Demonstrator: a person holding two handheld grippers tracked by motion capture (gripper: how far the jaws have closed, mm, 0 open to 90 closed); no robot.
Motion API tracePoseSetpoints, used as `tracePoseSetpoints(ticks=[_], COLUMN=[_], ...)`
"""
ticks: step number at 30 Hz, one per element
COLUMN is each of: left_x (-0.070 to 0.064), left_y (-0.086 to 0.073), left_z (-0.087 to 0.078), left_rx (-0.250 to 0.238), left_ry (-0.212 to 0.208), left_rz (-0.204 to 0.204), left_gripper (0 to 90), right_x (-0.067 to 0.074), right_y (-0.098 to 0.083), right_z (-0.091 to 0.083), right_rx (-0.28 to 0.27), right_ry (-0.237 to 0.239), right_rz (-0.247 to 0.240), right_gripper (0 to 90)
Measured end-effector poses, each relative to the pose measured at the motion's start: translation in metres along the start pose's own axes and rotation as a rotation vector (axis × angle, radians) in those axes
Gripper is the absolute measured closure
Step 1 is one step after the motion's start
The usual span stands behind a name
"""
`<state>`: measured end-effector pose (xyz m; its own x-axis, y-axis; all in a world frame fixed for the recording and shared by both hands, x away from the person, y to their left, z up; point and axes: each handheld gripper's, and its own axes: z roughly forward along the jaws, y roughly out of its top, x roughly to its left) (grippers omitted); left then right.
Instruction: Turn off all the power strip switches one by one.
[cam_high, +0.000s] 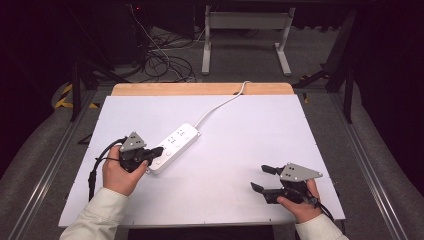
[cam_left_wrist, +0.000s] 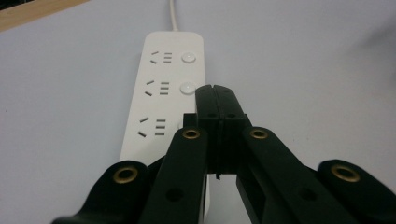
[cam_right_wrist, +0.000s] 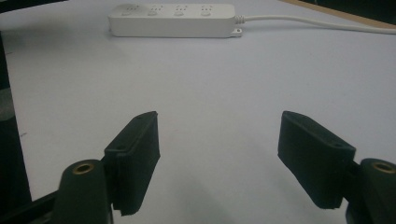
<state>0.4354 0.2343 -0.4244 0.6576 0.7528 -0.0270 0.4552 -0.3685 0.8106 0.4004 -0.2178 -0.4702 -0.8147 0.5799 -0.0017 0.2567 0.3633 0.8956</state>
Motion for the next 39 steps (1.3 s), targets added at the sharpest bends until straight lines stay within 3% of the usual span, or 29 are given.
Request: tracePoseSetpoints(ticks=[9,17,22,33,35,39], left_x=[0.003,0.013,0.014,0.013,0.014,0.016], left_y=[0.009,0.009,0.008,0.006,0.005,0.004], left_z=[0.020,0.038,0.039,0.042,0.045,0.049], left_rx=[0.025,0.046,0.059,0.089,0.120,0.150], left_ry=[-0.006,0.001,0.021,0.010,-0.014,-0.010], left_rz=[-0.006,-0.038,-0.024,-0.031,-0.041,-0.040], left_gripper=[90.0,90.0,90.0,90.0,90.0,90.0], right_x=[0.000,0.000,-0.001,-0.001,-0.001,0.000], right_y=[-0.001,-0.001,-0.001,-0.001,-0.001,-0.001], right_z=[0.000,0.000,0.000,-0.001,-0.001,0.000], right_rx=[0.002,0.003,0.002,-0.001,0.001,0.006], right_ry=[-0.001,0.001,0.001,0.003,0.003,0.004], right_rz=[0.001,0.000,-0.001,-0.002,-0.002,-0.004], right_gripper=[29.7,29.7,29.7,29.7,29.7,29.7])
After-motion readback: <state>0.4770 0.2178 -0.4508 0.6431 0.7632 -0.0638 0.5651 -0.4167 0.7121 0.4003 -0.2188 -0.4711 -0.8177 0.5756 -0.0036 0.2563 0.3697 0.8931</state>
